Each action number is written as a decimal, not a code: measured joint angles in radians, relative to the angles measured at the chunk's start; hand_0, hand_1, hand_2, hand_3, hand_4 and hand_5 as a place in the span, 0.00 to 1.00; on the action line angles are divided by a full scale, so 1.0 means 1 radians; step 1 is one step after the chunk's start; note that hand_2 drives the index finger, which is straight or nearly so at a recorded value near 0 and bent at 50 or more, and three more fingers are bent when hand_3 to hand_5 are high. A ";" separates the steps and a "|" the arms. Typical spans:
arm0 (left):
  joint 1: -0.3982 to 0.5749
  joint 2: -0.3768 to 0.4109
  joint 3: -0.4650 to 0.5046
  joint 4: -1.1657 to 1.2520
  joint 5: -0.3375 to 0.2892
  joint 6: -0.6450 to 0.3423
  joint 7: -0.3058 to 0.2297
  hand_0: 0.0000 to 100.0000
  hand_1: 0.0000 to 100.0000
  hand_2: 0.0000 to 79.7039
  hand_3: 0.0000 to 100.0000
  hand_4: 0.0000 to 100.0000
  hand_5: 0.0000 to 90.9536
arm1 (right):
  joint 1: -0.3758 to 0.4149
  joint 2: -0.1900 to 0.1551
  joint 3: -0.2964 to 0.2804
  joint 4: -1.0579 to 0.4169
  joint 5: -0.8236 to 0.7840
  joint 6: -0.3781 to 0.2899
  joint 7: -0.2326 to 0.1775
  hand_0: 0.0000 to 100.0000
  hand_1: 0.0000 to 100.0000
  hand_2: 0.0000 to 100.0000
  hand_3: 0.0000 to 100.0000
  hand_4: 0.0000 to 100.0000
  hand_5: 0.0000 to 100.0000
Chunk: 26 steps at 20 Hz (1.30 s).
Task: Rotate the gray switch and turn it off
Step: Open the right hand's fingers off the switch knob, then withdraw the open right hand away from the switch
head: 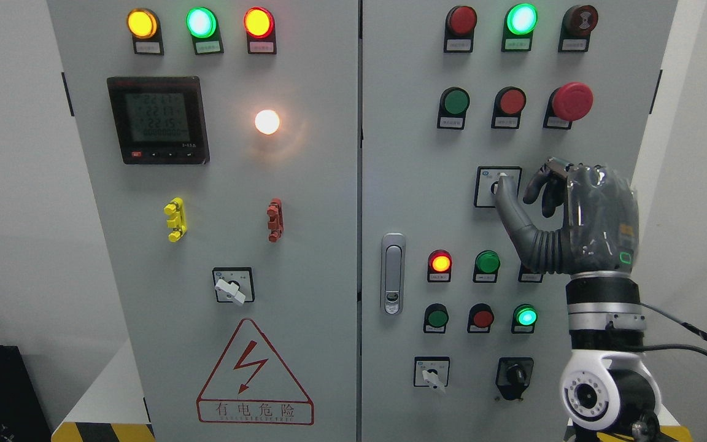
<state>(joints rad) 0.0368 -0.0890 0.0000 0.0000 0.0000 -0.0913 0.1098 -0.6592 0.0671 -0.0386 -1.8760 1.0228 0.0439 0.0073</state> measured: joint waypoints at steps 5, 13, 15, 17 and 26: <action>0.000 0.000 0.000 0.000 0.000 0.000 0.000 0.12 0.39 0.00 0.00 0.00 0.00 | 0.061 0.000 -0.031 -0.050 -0.025 -0.106 -0.022 0.44 0.26 0.30 0.38 0.25 0.28; 0.000 0.000 0.000 0.000 0.000 0.000 0.003 0.12 0.39 0.00 0.00 0.00 0.00 | 0.141 -0.001 -0.064 -0.100 -0.083 -0.192 -0.046 0.35 0.22 0.02 0.08 0.00 0.00; 0.000 0.000 0.000 0.000 0.000 0.000 0.003 0.12 0.39 0.00 0.00 0.00 0.00 | 0.150 -0.001 -0.069 -0.107 -0.089 -0.202 -0.049 0.33 0.21 0.00 0.07 0.00 0.00; 0.000 0.000 0.000 0.000 0.000 0.000 0.003 0.12 0.39 0.00 0.00 0.00 0.00 | 0.158 -0.001 -0.073 -0.114 -0.093 -0.211 -0.049 0.32 0.21 0.00 0.06 0.00 0.00; 0.000 0.000 0.000 0.000 0.000 0.000 0.001 0.12 0.39 0.00 0.00 0.00 0.00 | 0.177 -0.003 -0.084 -0.132 -0.101 -0.228 -0.039 0.29 0.22 0.00 0.04 0.00 0.00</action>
<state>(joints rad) 0.0371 -0.0890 0.0000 0.0000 0.0000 -0.0913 0.1104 -0.4818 0.0646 -0.1223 -2.0085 0.9223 -0.1837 -0.0313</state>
